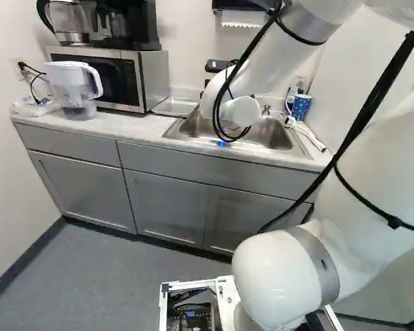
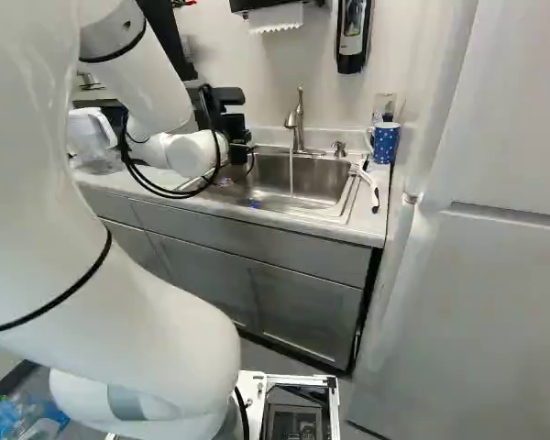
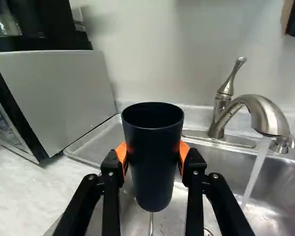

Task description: Rinse the cup and place it in the tray

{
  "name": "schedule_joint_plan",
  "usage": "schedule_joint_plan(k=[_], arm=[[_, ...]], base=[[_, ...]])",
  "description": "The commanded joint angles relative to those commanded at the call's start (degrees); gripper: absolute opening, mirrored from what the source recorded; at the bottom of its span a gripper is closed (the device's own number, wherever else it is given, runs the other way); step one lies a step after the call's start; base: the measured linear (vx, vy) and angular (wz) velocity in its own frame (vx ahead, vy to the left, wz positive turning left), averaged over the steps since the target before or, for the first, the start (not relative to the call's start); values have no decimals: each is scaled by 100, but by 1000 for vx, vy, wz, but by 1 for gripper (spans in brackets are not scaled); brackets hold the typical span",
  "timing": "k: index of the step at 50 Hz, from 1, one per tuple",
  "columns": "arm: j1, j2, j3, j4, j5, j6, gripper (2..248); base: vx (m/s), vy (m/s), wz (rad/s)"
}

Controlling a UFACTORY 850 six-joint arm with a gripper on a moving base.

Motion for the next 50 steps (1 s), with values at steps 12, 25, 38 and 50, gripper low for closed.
schedule_joint_plan(k=[12,25,38,50], arm=[[-221,-83,3,0,31,0,121],[-459,-227,26,0,143,0,121],[-695,-368,56,0,333,0,121],[-912,-509,73,0,470,0,121]], base=[[0,0,0],[0,0,0],[0,0,0],[0,0,0]])
